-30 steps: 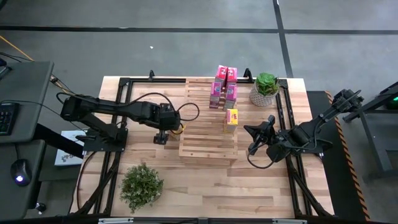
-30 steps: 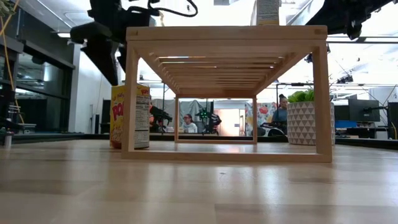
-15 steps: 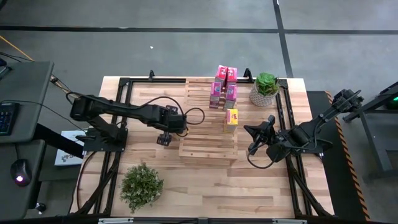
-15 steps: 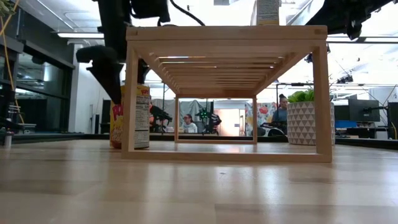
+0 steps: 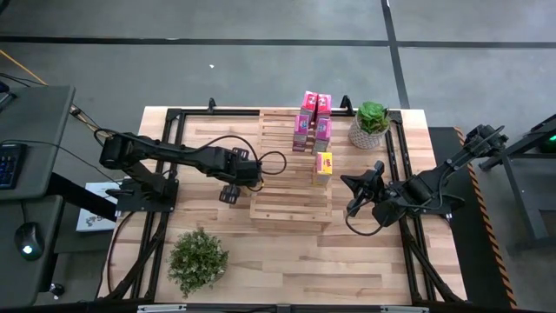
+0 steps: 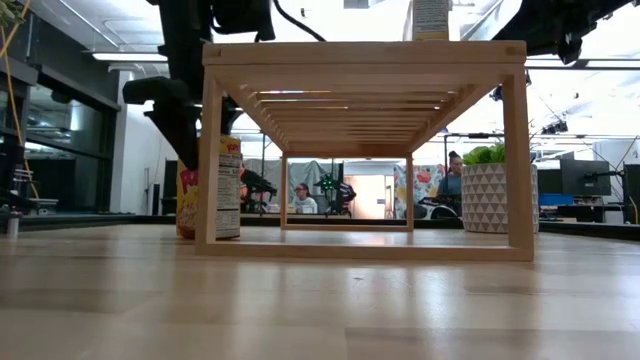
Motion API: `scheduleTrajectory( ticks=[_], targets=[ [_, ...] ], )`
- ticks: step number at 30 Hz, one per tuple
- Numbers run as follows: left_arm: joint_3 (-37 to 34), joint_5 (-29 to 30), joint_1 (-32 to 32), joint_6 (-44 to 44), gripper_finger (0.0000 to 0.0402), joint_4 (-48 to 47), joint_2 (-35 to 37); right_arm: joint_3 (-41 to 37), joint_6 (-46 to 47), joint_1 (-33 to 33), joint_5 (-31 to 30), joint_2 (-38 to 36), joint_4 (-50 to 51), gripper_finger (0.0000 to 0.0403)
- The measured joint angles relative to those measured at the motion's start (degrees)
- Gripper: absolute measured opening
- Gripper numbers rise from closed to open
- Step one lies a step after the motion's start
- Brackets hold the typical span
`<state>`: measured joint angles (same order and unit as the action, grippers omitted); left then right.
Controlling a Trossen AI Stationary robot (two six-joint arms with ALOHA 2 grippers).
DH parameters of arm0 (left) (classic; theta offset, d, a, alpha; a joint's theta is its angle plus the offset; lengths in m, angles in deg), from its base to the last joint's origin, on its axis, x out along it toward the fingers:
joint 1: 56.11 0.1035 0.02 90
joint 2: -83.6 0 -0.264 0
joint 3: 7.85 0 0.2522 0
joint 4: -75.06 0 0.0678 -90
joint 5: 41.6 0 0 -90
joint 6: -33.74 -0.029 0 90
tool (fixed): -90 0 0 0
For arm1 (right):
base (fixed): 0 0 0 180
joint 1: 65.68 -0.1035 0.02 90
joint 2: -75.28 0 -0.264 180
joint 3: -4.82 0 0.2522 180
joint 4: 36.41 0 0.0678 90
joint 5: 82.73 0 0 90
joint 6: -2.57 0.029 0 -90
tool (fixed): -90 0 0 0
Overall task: Stack cereal on shelf
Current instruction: Put the yellow cereal box on the shelf aligned with the other yellow cereal box
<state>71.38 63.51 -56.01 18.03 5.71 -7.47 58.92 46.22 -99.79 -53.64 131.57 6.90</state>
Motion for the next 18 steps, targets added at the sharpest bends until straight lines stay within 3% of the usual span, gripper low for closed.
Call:
scheduleTrajectory(
  ticks=[10, 18],
  targets=[
    [0.0, 0.0, 0.0, -0.5, 0.0179, -2.5, 0.5, 0.0, 0.0, 0.0, 0.0, 0.0, 0.0, 0.0],
    [0.2, 2.2, 0.0, 1.8, 0.0149, -13.9, 5.6, 0.0, 0.0, 0.0, 0.0, 0.0, 0.2, 0.0]
  ],
)
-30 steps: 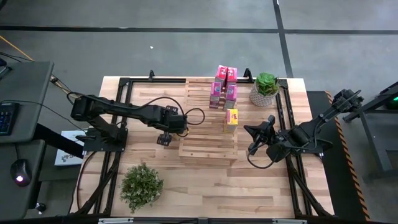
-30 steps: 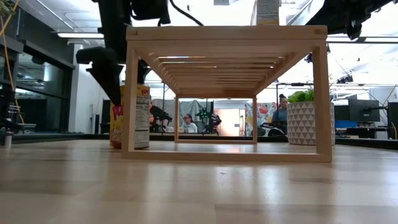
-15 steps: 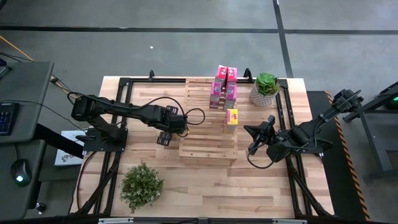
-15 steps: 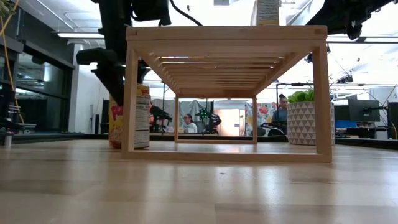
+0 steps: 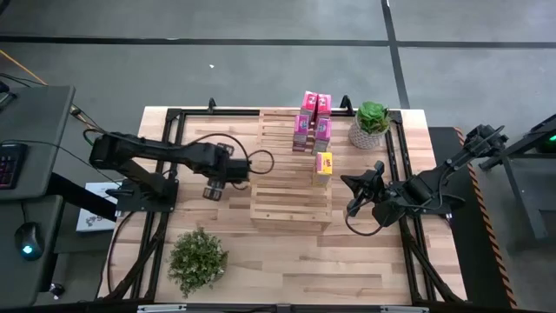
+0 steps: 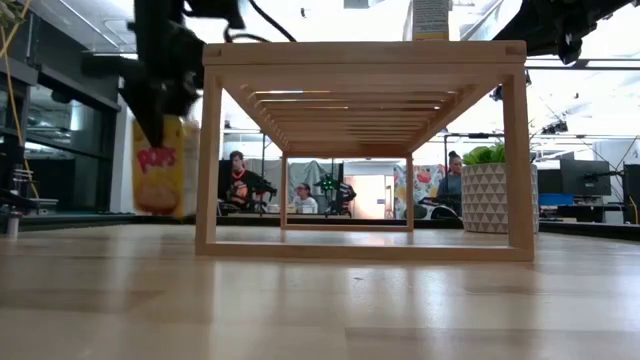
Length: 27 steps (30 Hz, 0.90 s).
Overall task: Stack cereal on shelf
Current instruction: Put the yellow cereal box on the shelf aligned with the other yellow cereal box
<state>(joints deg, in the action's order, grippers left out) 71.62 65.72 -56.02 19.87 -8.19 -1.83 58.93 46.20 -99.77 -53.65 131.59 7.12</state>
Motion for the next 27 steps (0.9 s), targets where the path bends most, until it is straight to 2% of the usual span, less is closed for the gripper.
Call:
scheduleTrajectory(
  ticks=[8, 13, 15, 18, 21, 27],
  targets=[
    [8.0, 11.9, -0.7, 11.6, 0.015, -9.2, 8.8, 0.0, 0.0, 0.0, -0.1, 0.0, -0.3, 0.0],
    [16.8, 12.8, -2.6, 15.3, 0.0146, -6.2, 11.6, 0.0, -0.1, 0.0, -0.6, 0.0, -0.6, 0.0],
    [20.1, 11.2, -4.2, 15.0, 0.0145, -4.6, 11.4, 0.0, -0.1, 0.0, -0.8, 0.0, -0.6, 0.0],
    [24.4, 8.6, -7.3, 12.5, 0.0145, 0.2, 9.7, 0.0, -0.1, 0.0, -1.6, 0.0, -0.6, 0.0],
    [28.5, 8.7, -11.0, 8.8, 0.0145, 2.8, 6.2, 0.0, 0.0, 0.0, -1.6, 0.0, -0.7, 0.0],
    [40.2, 9.2, -14.5, 2.9, 0.0145, 3.5, -4.9, 0.0, 0.0, 0.0, -1.6, 0.0, -0.8, 0.0]
  ],
)
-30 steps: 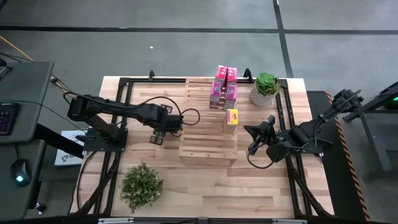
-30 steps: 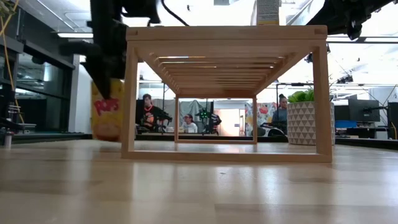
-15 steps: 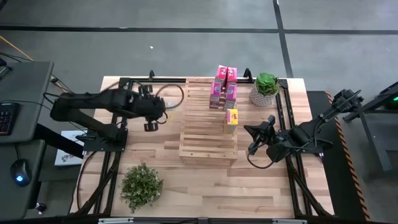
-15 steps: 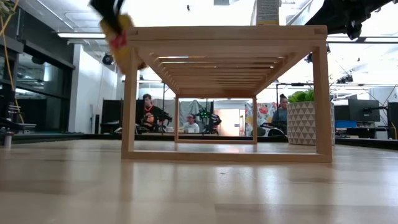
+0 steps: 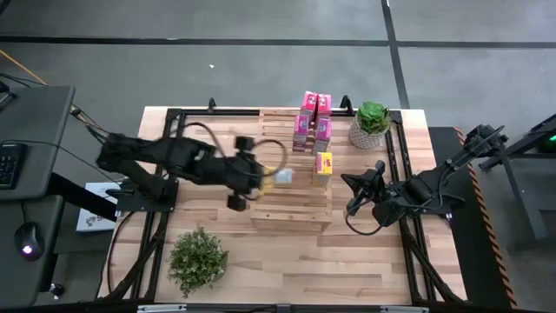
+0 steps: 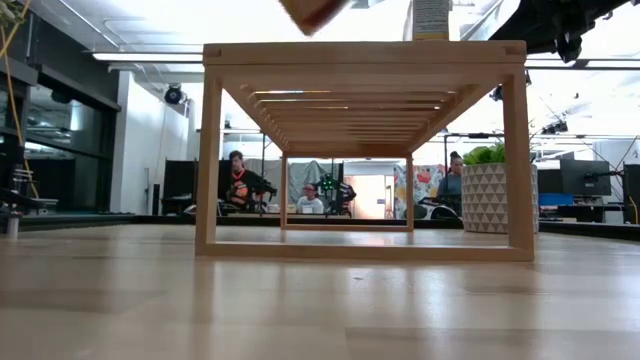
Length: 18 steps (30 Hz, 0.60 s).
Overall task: Stack cereal on shelf
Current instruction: Put the yellow cereal box on the shelf aligned with the other yellow cereal box
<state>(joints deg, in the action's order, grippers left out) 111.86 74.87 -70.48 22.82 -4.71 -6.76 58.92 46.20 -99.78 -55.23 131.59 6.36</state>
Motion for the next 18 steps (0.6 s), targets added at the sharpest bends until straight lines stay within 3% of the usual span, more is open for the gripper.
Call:
scheduleTrajectory(
  ticks=[7, 18],
  targets=[
    [13.5, -2.0, 1.1, -8.4, 0.0145, -4.0, -12.7, 0.0, 0.4, 0.0, 0.3, 0.0, -0.1, 0.0],
    [15.1, -1.0, 5.3, -13.1, 0.0145, -4.7, -17.8, 0.0, 0.0, 0.0, 0.3, 1.8, 0.3, 0.0]
  ],
)
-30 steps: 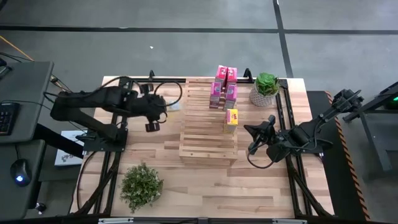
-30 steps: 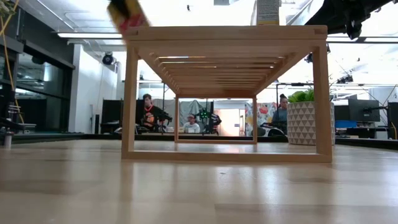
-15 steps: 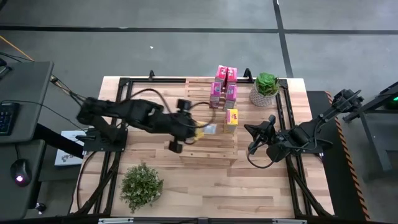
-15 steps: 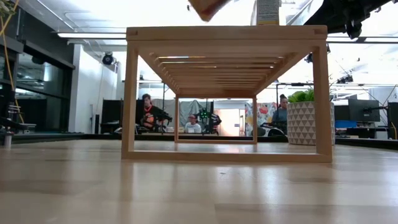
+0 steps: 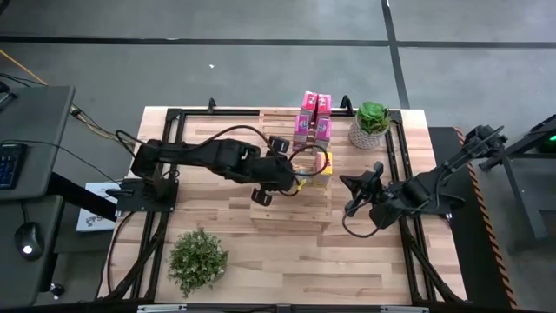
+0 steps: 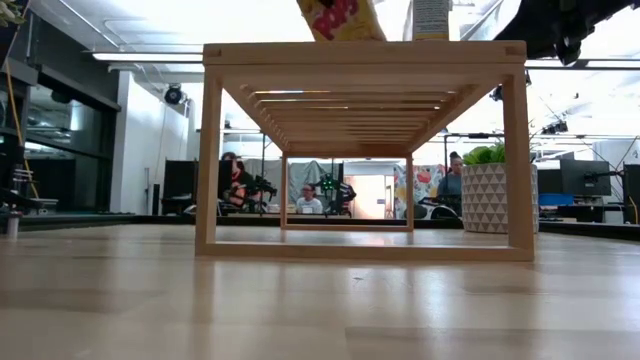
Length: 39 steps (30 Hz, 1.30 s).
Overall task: Stack cereal on shelf
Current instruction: Put the yellow cereal box on the shelf aligned with the other yellow cereal box
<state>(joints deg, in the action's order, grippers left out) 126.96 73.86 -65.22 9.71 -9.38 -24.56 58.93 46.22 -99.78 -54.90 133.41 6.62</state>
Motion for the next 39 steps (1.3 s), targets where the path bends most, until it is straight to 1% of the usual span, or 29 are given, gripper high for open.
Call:
scheduleTrajectory(
  ticks=[5, 8, 18, 22, 36, 39],
  targets=[
    [0.0, -4.3, 1.4, -0.1, 0.0145, 0.3, 0.1, 0.0, -0.1, 0.0, -0.2, 1.2, 0.0, 0.0],
    [0.0, -4.7, 1.8, -0.2, 0.0149, 0.3, 0.1, 0.0, -0.1, 0.0, -0.4, 1.2, -0.1, 0.0],
    [0.0, -4.7, 3.0, -1.2, 0.0205, 0.3, 0.1, 0.0, -0.2, 0.0, -0.5, 1.2, -0.4, 0.0],
    [0.0, -5.2, 3.2, -1.1, 0.022, 0.3, 0.1, 0.0, -0.2, 0.0, -0.6, 1.2, -0.4, 0.0],
    [0.0, -5.4, 3.1, -1.0, 0.0223, 0.5, 0.1, 0.0, -0.2, 0.0, -0.6, 1.2, -0.4, 0.0],
    [0.0, -5.4, 3.1, 2.4, 0.0223, 0.6, 0.1, 0.0, -0.2, 0.0, -0.6, 1.2, -0.4, 0.0]
  ],
)
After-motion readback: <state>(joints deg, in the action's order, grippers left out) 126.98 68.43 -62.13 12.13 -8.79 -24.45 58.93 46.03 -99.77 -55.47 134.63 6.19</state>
